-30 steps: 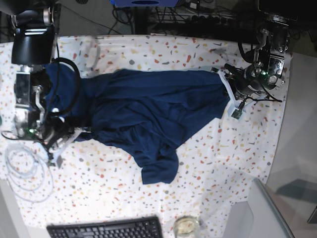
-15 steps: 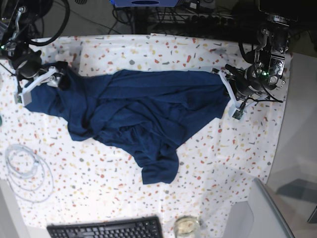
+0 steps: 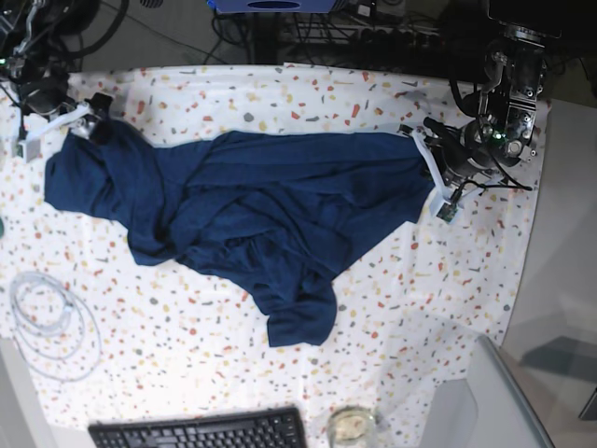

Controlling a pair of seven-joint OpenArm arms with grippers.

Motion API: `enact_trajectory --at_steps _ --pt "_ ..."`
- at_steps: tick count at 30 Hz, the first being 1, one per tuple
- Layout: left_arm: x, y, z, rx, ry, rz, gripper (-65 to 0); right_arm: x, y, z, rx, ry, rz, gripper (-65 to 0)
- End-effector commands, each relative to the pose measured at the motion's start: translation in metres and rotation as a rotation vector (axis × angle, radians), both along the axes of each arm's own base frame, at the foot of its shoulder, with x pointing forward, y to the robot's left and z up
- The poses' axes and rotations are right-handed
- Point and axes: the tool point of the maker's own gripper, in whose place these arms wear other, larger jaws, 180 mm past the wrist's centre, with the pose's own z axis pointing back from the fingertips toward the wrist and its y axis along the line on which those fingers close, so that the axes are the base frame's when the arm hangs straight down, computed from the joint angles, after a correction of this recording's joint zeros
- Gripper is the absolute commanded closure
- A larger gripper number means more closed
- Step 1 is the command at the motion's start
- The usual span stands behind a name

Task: Layout the t-shirt on the table in an organized manner, then fold the t-shirt properly
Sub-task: 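Regrasp the shirt edge with the right gripper and pull it outward, then lift the shirt edge with both grippers and swing it over the cloth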

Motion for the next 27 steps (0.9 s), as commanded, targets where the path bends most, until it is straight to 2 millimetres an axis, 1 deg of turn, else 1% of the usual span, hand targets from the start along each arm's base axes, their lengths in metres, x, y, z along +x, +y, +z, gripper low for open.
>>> enact_trajectory --at_steps 1,4,6,7,12,13,14,16,17,20,21,22,23,24,26,27 --pt "0.011 0.002 0.010 0.000 -0.043 0.001 0.0 0.008 -0.004 0.008 -0.008 -0.041 0.006 -57.2" --pt "0.011 0.002 0.011 0.000 -0.044 0.001 0.0 0.010 0.005 0.008 0.006 -0.057 0.051 -57.2" --pt "0.011 0.002 0.011 0.001 -0.044 0.001 0.0 0.015 0.008 0.009 0.009 -0.072 0.075 -56.9" --pt "0.012 0.003 0.011 0.002 -0.045 0.001 0.0 0.012 0.010 0.005 0.021 -0.062 0.078 -56.7" --pt "0.012 0.003 0.010 0.002 -0.043 0.002 0.0 0.018 0.016 -0.009 0.069 -0.045 0.074 -56.0" --pt "0.012 0.002 0.011 0.000 -0.044 0.002 0.0 0.020 0.017 -0.008 0.071 -0.053 0.087 -53.9" --pt "0.012 0.002 0.011 0.000 -0.046 0.001 0.0 0.021 0.018 -0.008 0.072 -0.061 0.102 -50.1" --pt "0.012 0.002 0.011 0.001 -0.046 0.001 0.0 0.021 0.020 -0.004 0.072 -0.076 0.134 -37.2" --pt "0.011 0.003 0.011 0.003 -0.045 0.000 0.0 0.021 0.021 -0.001 0.066 -0.089 0.154 -28.2" --pt "0.010 0.005 0.010 0.009 -0.042 -0.001 0.0 0.018 0.019 0.011 0.030 -0.113 0.179 -4.1" --pt "0.010 0.006 0.011 0.013 -0.042 -0.002 0.0 0.019 0.017 0.018 0.011 -0.127 0.183 0.0" --pt "0.010 0.006 0.011 0.012 -0.041 -0.002 0.0 0.019 0.015 0.025 -0.010 -0.141 0.191 0.0" --pt "0.011 0.007 0.011 0.015 -0.043 -0.003 0.0 0.021 0.013 0.034 -0.035 -0.157 0.202 -2.9" --pt "0.011 0.008 0.012 0.014 -0.044 -0.003 0.0 0.021 0.012 0.041 -0.055 -0.171 0.210 -3.5" --pt "0.014 0.005 0.017 0.015 -0.061 -0.011 0.0 0.023 0.010 0.055 -0.093 -0.195 0.227 -0.8" --pt "0.015 0.004 0.021 0.015 -0.070 -0.016 0.0 0.023 0.010 0.059 -0.103 -0.191 0.237 -0.2"
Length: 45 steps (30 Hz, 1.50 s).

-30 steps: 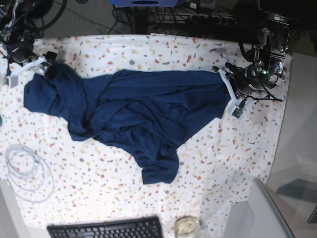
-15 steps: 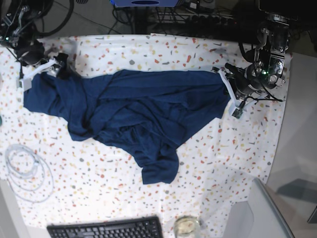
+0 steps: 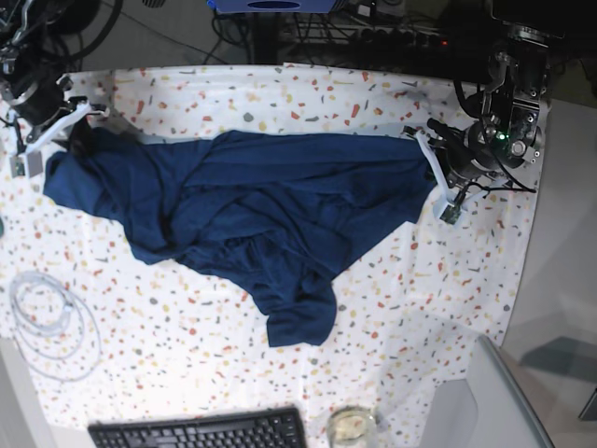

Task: Layout the t-shirt on the table in an organized manner, then fold the t-shirt properly
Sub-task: 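Lift the shirt edge with both grippers and swing it over the cloth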

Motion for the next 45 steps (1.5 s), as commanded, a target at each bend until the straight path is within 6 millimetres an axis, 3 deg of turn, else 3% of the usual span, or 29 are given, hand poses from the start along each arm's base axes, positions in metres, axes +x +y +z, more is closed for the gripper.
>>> enact_trajectory --at_steps 1,4,9,16,25,29,34,38,43,45 --pt "0.014 0.000 0.017 -0.001 -0.063 -0.008 0.0 0.004 -0.002 0.010 -0.015 -0.018 0.016 0.0" --pt "0.029 -0.009 0.036 -0.013 -0.127 -0.028 0.0 0.006 -0.009 0.017 -0.054 0.028 0.033 -0.2" --pt "0.065 -0.028 0.081 -0.036 -0.272 -0.065 0.0 0.028 -0.045 0.039 -0.104 0.065 -0.055 -0.2" --pt "0.118 -0.042 0.121 -0.060 -0.353 -0.041 0.0 0.100 -0.083 0.083 -0.164 0.032 -0.056 -0.2" --pt "0.192 -0.078 0.149 -0.062 -0.391 -0.117 0.0 0.206 -0.099 0.106 -0.172 -0.026 0.038 0.0" --pt "0.232 -0.084 0.182 -0.087 -0.461 -0.104 0.0 0.245 -0.104 0.126 -0.202 -0.079 0.069 0.0" --pt "0.284 -0.082 0.236 -0.116 -0.564 -0.074 0.0 0.289 -0.116 0.175 -0.264 -0.175 0.083 0.0" --pt "0.320 -0.081 0.290 -0.142 -0.656 -0.056 0.0 0.317 -0.128 0.239 -0.313 -0.296 0.068 0.0" --pt "0.339 -0.091 0.364 -0.171 -0.780 -0.068 0.0 0.331 -0.143 0.310 -0.393 -0.396 0.056 0.0" --pt "0.339 -0.100 0.386 -0.186 -0.819 -0.081 0.0 0.331 -0.150 0.329 -0.421 -0.417 0.049 -0.2"
